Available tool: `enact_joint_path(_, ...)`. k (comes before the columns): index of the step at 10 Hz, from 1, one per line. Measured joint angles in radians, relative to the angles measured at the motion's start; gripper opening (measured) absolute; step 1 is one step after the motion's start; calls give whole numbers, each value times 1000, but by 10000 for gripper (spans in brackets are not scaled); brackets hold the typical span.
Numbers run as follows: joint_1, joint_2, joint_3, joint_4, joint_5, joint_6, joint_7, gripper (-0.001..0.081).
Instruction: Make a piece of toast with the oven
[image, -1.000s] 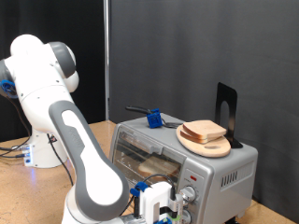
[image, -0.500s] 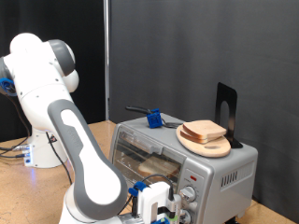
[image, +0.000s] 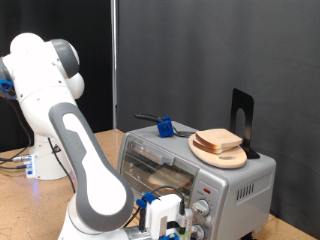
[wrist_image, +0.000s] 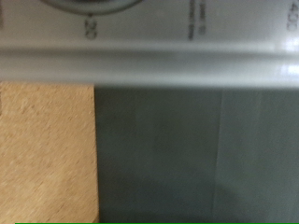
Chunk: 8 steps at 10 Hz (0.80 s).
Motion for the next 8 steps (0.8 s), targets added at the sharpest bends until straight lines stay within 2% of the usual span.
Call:
enact_joint_path(2, 14, -19, 0, -8, 12, 66, 100, 0)
enact_joint_path(4, 36, -29, -4, -7, -20, 97, 219, 0)
enact_joint_path(8, 89, -31, -46, 69, -194, 69, 523, 0)
